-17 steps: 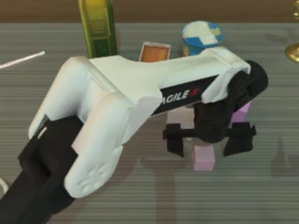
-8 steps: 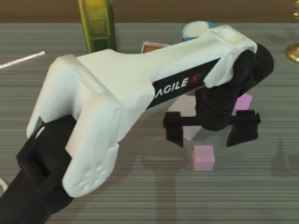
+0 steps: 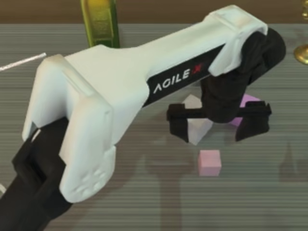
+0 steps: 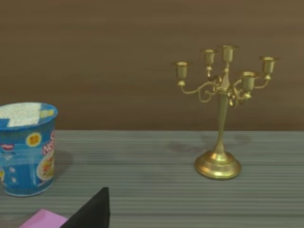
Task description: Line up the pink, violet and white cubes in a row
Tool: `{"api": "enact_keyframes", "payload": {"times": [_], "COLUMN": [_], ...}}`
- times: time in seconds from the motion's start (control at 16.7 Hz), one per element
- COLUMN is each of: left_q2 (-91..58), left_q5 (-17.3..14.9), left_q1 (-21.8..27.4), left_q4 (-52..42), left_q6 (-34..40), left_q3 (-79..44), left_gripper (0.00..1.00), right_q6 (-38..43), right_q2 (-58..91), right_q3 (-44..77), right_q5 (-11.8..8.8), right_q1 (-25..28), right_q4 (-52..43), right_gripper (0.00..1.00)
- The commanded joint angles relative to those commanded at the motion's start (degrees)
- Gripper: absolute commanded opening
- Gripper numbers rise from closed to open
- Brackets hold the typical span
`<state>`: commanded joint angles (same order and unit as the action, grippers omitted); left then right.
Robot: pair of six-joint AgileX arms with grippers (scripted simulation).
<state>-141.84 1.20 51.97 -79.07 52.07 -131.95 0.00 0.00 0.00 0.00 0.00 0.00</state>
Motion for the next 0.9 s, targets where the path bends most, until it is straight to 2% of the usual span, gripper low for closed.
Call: {"api": "enact_keyframes", "payload": {"times": [0.18,0.42,0.66,0.9], "left_q2": [3.4,16.2,38.1,65.0], "left_q5": [0.2,0.6,0.8,0.9], "left_q1": [-1.7,-7.7,-16.8,-27.0], "left_q4": [2.1,9.4,20.6,34.0], "left_q6": [-0.5,-2.5,-7.0,-14.6], "left_q3": [3.3,15.4,35.0,59.7], "left_gripper": [1.00,1.00,1.00,1.00], "right_q6": [-1.4,-6.3,-13.4,-21.6], "right_q2": [3.2,15.0,35.3,61.3], "right_q3": [3.2,15.0,33.3,53.6], "right_q5": [-0.1,-0.1,0.1,0.2], "right_q1": [0.7,2.5,5.1,8.0], "right_q4": [-2.1,-9.4,-20.6,-34.0], "right_gripper": [1.00,1.00,1.00,1.00]}}
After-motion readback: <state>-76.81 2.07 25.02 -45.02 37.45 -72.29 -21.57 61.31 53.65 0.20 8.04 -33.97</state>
